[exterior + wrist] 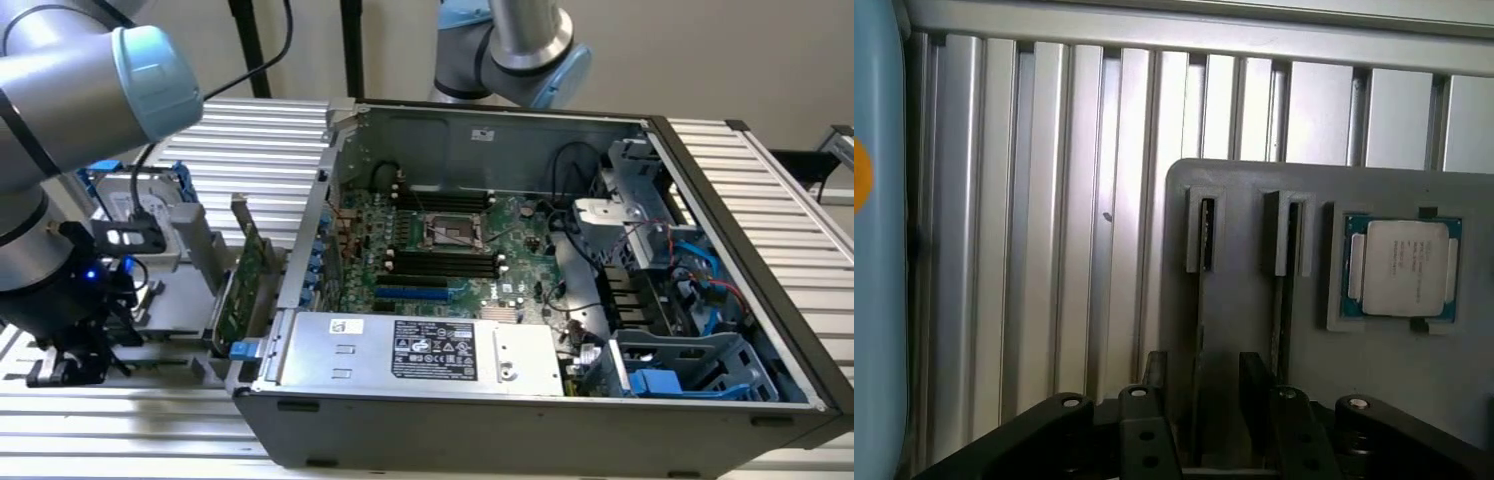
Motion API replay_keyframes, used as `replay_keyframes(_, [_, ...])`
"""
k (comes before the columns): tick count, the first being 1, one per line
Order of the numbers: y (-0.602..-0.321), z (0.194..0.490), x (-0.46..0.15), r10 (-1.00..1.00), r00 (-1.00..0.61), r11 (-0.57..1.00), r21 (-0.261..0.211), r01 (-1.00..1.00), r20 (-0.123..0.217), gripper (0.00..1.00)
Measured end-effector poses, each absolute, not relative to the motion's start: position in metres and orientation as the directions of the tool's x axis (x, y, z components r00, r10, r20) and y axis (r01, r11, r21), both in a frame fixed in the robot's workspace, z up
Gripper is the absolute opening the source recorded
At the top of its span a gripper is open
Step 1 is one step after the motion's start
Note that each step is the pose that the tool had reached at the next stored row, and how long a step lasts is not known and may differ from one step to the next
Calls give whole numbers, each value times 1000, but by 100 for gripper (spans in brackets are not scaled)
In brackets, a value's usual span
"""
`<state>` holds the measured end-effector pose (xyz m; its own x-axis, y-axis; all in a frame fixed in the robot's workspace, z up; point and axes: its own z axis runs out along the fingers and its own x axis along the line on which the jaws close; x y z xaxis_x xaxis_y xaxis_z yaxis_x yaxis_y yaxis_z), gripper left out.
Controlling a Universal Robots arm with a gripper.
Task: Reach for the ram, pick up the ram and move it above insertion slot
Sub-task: 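Pick up the ram and move it above insertion slot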
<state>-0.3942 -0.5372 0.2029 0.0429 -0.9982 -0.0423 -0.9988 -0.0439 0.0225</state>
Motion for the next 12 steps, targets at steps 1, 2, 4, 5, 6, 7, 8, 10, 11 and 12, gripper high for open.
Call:
replay_keyframes(1, [-537,202,-394,-998,40,-41,23,-999,-42,42])
replay_keyframes(2, [-538,202,-394,-998,36,-38,24,-999,-42,42])
replay_keyframes(4, [-538,201,-394,-999,30,-32,25,-999,-42,42])
replay_keyframes(5, [-538,200,-394,-999,28,-29,25,-999,-42,42])
replay_keyframes(6, [-538,200,-393,-999,27,-29,25,-999,-42,42])
replay_keyframes(7, [-538,199,-393,-999,27,-28,25,-999,-42,42])
replay_keyframes(8, [-538,199,-393,-999,27,-28,25,-999,-42,42])
replay_keyframes(10, [-539,198,-393,-999,27,-28,25,-999,-42,40])
replay_keyframes(11, [-539,197,-393,-999,27,-28,25,-999,-42,40])
replay_keyframes(12, [-539,197,-393,-999,27,-28,25,-999,-42,34])
